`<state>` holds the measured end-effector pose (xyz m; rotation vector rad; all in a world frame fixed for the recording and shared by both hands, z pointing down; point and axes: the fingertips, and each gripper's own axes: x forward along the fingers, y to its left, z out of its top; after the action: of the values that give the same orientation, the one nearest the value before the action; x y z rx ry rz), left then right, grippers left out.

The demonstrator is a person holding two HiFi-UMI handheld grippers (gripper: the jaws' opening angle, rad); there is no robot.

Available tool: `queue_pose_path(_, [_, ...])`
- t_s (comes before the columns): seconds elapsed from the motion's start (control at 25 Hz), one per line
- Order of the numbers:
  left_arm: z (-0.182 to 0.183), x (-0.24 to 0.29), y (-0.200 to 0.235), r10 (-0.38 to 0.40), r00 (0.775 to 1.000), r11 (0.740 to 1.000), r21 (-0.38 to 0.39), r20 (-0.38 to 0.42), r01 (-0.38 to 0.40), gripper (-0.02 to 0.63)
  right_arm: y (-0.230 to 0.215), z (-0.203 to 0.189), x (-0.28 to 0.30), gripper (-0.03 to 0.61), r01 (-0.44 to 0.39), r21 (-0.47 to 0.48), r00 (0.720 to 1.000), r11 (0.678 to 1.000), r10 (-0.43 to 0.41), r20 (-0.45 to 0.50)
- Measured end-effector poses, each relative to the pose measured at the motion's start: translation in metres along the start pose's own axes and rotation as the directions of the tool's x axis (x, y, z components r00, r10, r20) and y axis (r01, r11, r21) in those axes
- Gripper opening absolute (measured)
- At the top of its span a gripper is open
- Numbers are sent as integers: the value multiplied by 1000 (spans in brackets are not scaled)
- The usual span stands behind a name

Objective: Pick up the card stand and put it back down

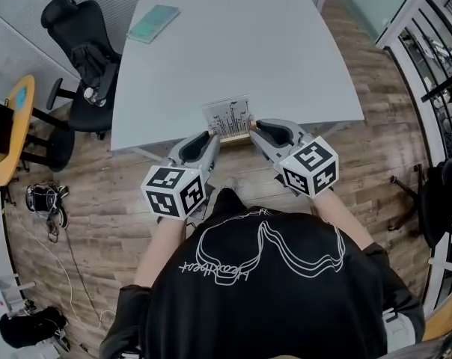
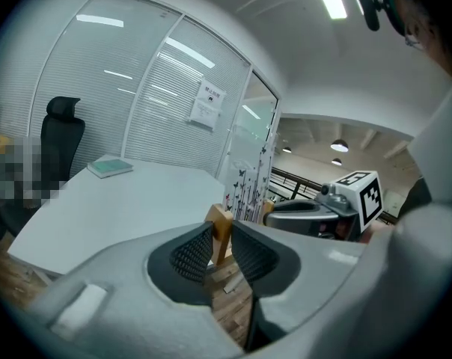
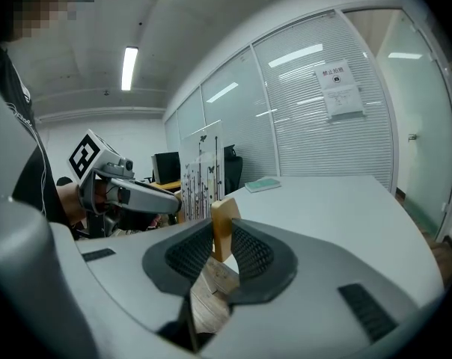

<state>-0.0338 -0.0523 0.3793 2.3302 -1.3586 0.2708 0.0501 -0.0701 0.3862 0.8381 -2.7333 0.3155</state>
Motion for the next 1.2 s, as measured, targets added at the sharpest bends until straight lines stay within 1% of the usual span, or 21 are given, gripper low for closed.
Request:
queue_pose_path(0.2, [-5,-4,-8,-1,1000,1000,-2,1,1,83,3,-4,-8,80,4,-2,1000,1000,-4,1])
queue_pose_path(0.6, [-4,-3,-8,6,1000,1000,6,-1,-6,83,3,-4,-8,80,5,0,1000,1000,-5,1])
queue_pose_path(0.88, [-1,7,2,7,1000,1000,4,-15,-7,83,-7,-3,4,80,4,3,1000,1000,-4,-7])
queue_pose_path(1.2, [10,32,34,-8,999,1000,-9,-48,7,83,-29,3,37,80,22,15,999,1000,-22,-26])
